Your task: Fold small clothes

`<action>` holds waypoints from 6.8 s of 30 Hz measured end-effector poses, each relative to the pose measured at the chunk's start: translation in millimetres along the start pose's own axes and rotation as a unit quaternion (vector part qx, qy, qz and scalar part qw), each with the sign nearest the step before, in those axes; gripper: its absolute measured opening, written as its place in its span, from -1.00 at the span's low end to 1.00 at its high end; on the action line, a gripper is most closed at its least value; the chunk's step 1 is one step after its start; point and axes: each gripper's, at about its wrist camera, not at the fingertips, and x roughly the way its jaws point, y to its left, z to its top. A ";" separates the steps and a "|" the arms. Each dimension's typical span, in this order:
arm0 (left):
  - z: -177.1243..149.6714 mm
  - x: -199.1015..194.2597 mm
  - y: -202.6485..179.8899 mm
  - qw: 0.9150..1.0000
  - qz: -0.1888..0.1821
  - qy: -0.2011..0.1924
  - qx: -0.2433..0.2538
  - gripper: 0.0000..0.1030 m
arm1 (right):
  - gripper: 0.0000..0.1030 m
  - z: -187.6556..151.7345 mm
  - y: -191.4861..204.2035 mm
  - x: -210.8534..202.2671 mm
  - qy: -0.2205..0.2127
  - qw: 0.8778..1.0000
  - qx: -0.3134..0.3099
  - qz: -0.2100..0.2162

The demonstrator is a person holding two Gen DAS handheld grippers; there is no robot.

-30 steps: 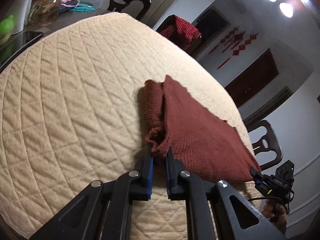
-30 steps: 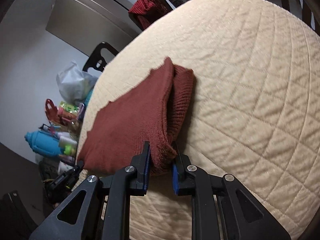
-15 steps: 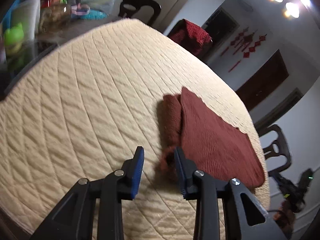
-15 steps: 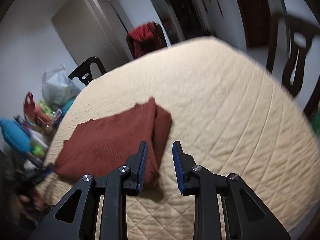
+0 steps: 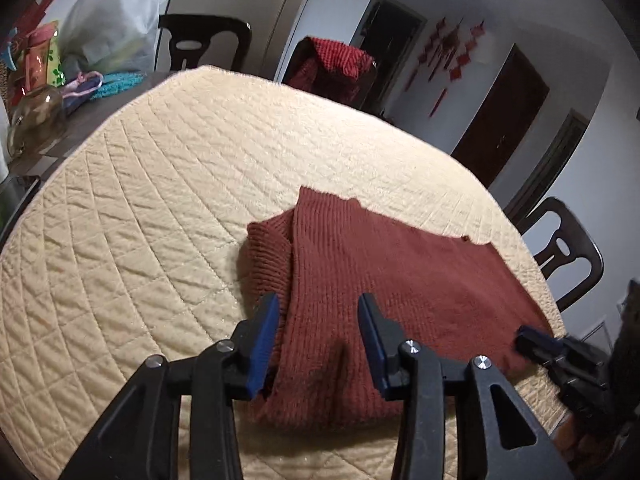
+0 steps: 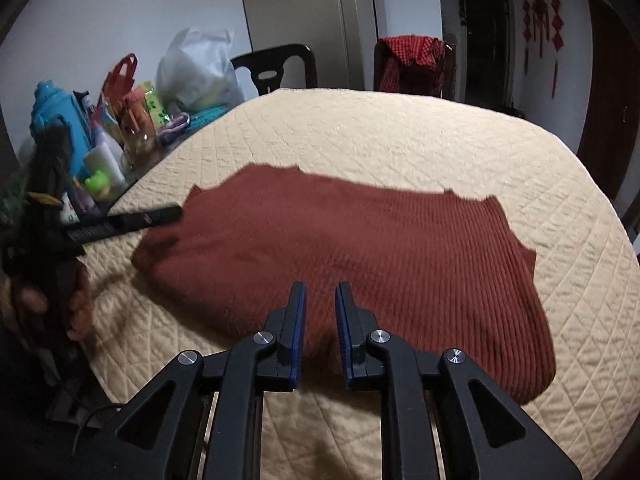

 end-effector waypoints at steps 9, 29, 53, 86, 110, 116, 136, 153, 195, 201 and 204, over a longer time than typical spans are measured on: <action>-7.2 -5.2 6.1 1.000 -0.006 0.000 -0.004 -0.16 | -0.70 2.1 0.2 -33.1 -0.015 1.000 -0.010 -0.013; 0.5 5.6 6.9 1.000 0.007 -0.001 0.005 -0.11 | -0.71 9.2 15.9 35.1 0.024 1.000 0.016 0.009; -3.9 24.3 9.7 0.993 -0.095 0.032 -0.069 0.24 | -0.72 -15.7 0.8 20.7 0.032 0.997 0.036 0.055; 35.6 67.4 -163.9 0.959 -0.259 0.115 0.024 -0.82 | -0.48 -40.9 -81.1 -35.3 -0.017 0.986 0.153 0.060; 4.8 40.6 -78.1 0.982 -0.176 0.062 0.030 -0.32 | -0.14 -4.1 -87.6 49.3 0.072 0.928 0.291 0.221; 3.5 40.4 -85.9 0.984 -0.165 0.057 0.043 -0.23 | -0.68 1.3 -81.2 47.1 0.060 0.939 0.264 0.214; -5.1 59.1 -141.4 0.974 -0.184 0.081 0.108 -0.07 | -0.74 -27.1 -190.5 5.5 0.018 0.957 0.260 0.125; -16.3 48.1 -161.2 0.967 -0.168 0.072 0.179 -0.06 | -0.78 -51.2 -137.4 -28.5 0.007 0.994 0.102 0.047; -8.4 43.6 -149.4 0.981 -0.083 0.050 0.166 0.16 | -0.70 -36.1 -118.7 -34.0 0.013 0.997 0.081 0.011; -1.2 35.6 -148.5 0.982 -0.084 0.042 0.164 0.15 | -0.40 -32.0 -122.8 -49.3 -0.010 0.995 0.101 0.016; 4.9 33.1 -147.1 0.983 -0.086 0.036 0.161 0.15 | -0.30 -29.3 -126.5 -50.5 -0.014 0.994 0.108 0.010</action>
